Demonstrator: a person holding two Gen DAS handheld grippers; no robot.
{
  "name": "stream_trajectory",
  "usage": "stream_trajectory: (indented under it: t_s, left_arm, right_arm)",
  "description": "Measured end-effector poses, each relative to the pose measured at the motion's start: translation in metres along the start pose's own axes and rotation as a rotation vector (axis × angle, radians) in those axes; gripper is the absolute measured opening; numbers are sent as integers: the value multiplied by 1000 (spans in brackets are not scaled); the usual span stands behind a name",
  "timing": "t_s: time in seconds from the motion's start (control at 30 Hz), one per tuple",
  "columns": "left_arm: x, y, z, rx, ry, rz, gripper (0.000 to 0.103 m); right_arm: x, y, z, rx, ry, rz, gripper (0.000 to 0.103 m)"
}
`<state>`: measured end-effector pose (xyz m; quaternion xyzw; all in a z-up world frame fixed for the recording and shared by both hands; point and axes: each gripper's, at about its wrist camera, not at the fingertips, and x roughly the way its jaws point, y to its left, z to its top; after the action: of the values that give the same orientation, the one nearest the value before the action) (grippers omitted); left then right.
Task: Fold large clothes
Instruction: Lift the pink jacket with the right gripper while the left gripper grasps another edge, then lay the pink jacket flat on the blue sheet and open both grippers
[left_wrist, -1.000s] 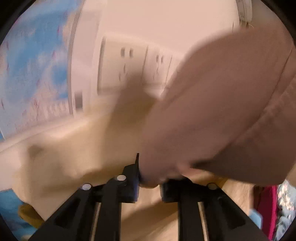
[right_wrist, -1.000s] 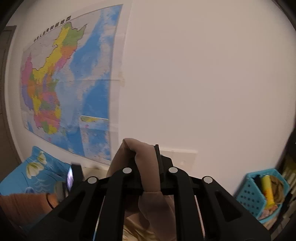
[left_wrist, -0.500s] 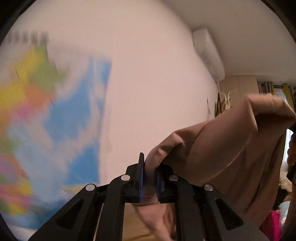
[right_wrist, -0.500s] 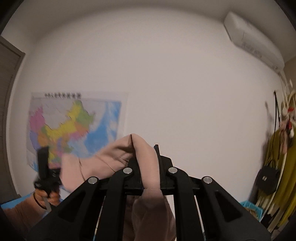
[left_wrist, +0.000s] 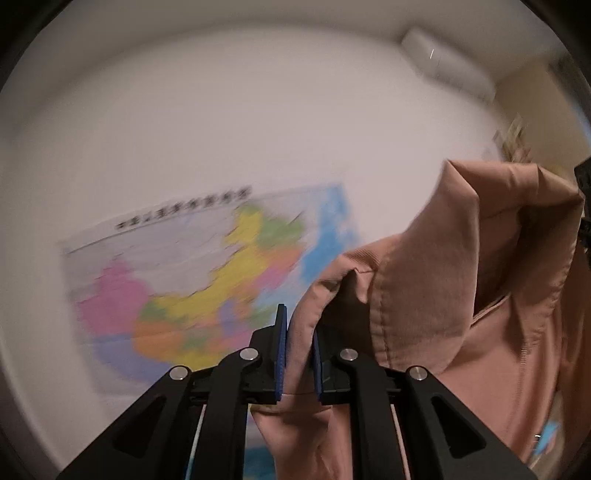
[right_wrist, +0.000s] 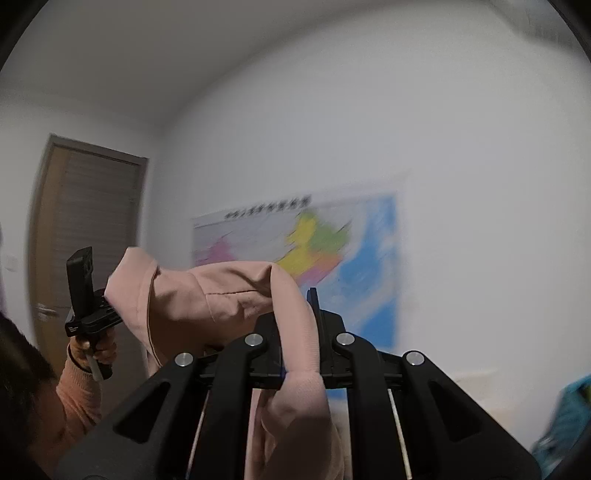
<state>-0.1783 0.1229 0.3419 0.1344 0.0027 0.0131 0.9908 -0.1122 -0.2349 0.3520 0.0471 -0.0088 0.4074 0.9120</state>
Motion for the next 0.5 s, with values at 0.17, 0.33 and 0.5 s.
stream_trajectory:
  t_s: [0.17, 0.33, 0.5]
  left_arm:
    - [76, 29, -77, -13, 274, 72, 11]
    - [203, 54, -223, -83, 608, 79, 10]
    - [305, 65, -358, -197, 876, 52, 10]
  right_arm:
    - [132, -44, -84, 161, 233, 37, 9]
    - [266, -98, -209, 322, 476, 11, 9]
    - [350, -133, -318, 373, 653, -32, 9]
